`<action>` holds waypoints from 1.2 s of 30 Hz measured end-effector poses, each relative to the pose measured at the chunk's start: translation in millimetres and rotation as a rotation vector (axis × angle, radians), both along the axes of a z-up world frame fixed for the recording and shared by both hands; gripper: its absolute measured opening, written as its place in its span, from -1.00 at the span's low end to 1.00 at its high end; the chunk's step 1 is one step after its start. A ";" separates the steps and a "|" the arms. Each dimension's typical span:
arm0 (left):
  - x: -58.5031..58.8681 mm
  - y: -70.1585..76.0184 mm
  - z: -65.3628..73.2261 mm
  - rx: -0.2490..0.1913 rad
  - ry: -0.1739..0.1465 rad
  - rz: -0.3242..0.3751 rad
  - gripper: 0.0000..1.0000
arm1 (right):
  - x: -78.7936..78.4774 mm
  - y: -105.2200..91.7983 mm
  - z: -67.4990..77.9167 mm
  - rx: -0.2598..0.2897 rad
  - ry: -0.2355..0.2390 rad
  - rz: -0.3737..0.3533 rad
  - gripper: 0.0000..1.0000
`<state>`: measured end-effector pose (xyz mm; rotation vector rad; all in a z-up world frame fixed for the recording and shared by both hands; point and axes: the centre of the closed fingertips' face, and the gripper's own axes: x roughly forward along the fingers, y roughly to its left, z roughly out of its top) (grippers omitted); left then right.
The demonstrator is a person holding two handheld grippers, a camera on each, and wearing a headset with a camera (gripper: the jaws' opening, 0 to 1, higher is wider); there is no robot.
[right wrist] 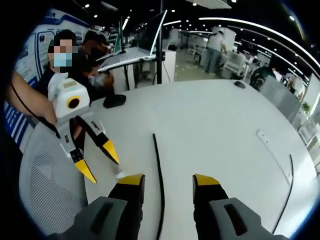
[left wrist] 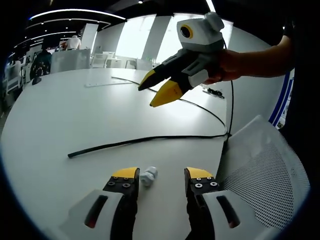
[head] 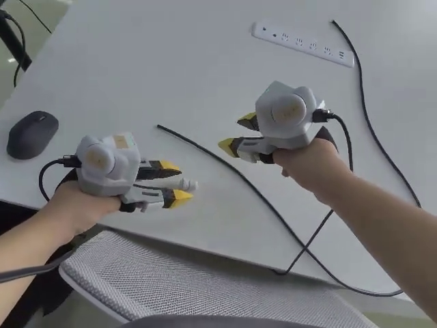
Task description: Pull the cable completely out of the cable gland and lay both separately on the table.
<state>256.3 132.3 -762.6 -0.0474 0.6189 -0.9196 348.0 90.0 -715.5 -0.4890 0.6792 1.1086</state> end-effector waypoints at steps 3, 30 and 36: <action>-1.5 -0.6 8.3 -0.003 -0.004 0.003 -0.19 | -4.7 -8.7 9.1 0.037 0.004 -0.023 -0.23; -20.5 4.4 65.5 -0.046 -0.043 0.022 0.46 | -63.5 -101.4 42.4 0.291 0.037 -0.273 0.25; -23.3 7.3 72.8 -0.052 -0.060 0.039 0.53 | -83.3 -115.5 43.3 0.326 0.036 -0.284 0.42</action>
